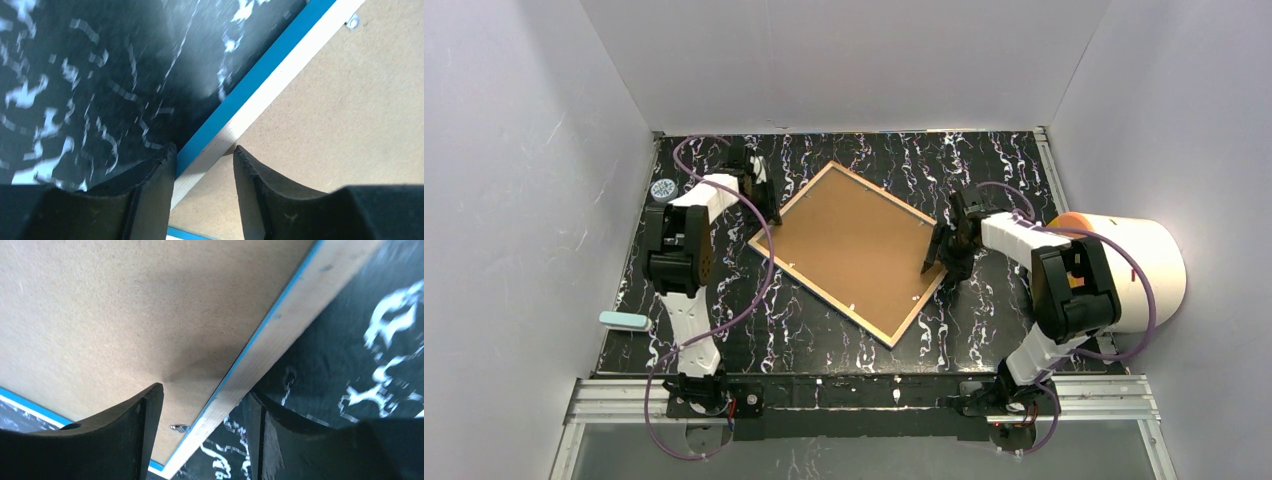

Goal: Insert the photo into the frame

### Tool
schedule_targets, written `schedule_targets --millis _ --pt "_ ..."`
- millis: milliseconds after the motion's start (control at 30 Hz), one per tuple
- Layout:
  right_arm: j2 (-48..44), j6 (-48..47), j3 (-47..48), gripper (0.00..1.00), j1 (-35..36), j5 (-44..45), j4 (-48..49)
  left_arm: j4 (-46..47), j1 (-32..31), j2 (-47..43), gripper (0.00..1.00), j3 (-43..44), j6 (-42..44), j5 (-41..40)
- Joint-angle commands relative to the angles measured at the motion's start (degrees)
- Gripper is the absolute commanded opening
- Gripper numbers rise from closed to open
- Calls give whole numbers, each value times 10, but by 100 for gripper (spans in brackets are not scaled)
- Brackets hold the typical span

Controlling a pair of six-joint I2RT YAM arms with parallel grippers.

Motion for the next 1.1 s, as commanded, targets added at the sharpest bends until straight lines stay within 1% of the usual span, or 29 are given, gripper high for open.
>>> schedule_targets --millis 0,133,267,333,400,533,633,700,733,833,1067 --pt "32 -66 66 66 -6 -12 129 -46 -4 -77 41 -69 -38 16" --pt "69 -102 105 65 -8 -4 148 -65 -4 -122 37 -122 -50 2" --pt "85 -86 135 70 -10 31 114 -85 -4 -178 37 -183 -58 -30" --pt "75 -60 137 71 -10 69 70 -85 -4 -210 37 -214 -67 -29" --pt "58 -47 131 70 -10 102 28 -85 -4 -240 37 -241 -72 -31" --pt "7 -47 84 68 -9 87 6 -84 -4 -264 38 -267 -73 -29" --pt "-8 -47 72 69 -9 91 -29 -90 -4 -262 38 -265 -70 -29" --pt "-15 -45 65 68 -9 99 -45 -91 -4 -260 38 -264 -68 -30" --pt "-18 -45 59 66 -9 94 -44 -91 -4 -258 38 -265 -67 -30" --pt "-19 -51 47 53 -9 60 -26 -91 -4 -255 38 -267 -64 -29" --pt "16 -55 51 38 -8 40 -19 -89 -4 -247 38 -268 -63 -27"
